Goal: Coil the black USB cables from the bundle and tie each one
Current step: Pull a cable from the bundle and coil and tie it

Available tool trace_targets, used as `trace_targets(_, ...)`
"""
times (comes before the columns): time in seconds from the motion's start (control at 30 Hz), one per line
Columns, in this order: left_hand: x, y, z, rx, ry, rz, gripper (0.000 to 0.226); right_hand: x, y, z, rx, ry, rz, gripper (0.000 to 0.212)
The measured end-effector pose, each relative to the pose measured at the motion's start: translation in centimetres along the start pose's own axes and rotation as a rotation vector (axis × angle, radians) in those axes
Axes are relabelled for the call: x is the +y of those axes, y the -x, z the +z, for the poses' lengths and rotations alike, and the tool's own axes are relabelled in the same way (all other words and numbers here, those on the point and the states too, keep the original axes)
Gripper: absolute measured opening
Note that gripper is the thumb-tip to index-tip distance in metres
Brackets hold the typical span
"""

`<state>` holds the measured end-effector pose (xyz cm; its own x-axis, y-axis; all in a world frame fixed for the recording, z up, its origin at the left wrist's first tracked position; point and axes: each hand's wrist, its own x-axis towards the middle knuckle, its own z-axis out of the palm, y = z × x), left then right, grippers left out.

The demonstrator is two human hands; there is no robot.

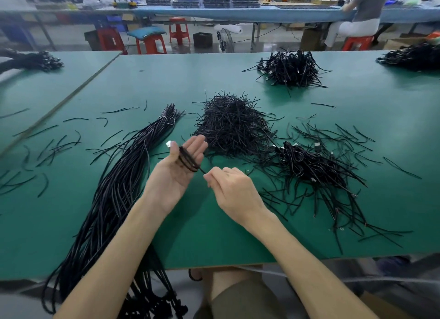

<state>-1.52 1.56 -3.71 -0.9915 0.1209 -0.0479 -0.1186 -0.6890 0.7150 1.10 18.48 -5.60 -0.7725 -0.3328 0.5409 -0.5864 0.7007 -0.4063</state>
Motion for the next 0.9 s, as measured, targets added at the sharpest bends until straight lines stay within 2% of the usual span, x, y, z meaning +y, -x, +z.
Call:
trace_targets(0.07, 0.7, 0.2, -0.1, 0.028, 0.164, -0.062, 0.041, 0.1, 0.0, 0.3, -0.031, 0.011, -0.002, 0.03)
trace_targets(0.17, 1.1, 0.7, 0.0, -0.039, 0.217, -0.115, 0.037, 0.2, -0.2, 0.4, -0.017, 0.029, -0.003, 0.04)
trace_targets(0.27, 1.1, 0.8, 0.1, -0.04, 0.144, -0.108, 0.042, 0.3, -0.2, 0.4, 0.066, 0.092, -0.021, 0.041)
trace_targets(0.33, 0.9, 0.7, 0.2, -0.034, 0.1, -0.084, 0.042, 0.4, -0.2, 0.5, 0.063, 0.125, -0.021, 0.037)
trace_targets(0.5, 0.2, 0.6, 0.0, -0.052, -0.078, -0.028, 0.041, 0.4, -0.3, 0.5, 0.032, 0.136, -0.027, 0.016)
trace_targets(0.53, 0.0, 0.6, 0.0, -0.06, -0.104, -0.02, 0.04, 0.4, -0.3, 0.5, 0.021, 0.132, -0.033, 0.019)
trace_targets(0.7, -0.8, 1.1, 0.3, -0.212, -0.244, -0.046, 0.037, -0.1, -0.4, 0.0, -0.128, -0.001, 0.03, 0.065)
trace_targets(0.8, -1.0, 1.6, 0.8, -0.334, -0.31, -0.094, 0.04, -0.2, -0.2, -0.4, -0.128, -0.124, 0.073, 0.066)
trace_targets(0.9, -0.8, 1.8, 1.1, -0.363, -0.3, -0.098, 0.037, -0.3, -0.1, -0.7, -0.084, -0.212, 0.102, 0.058)
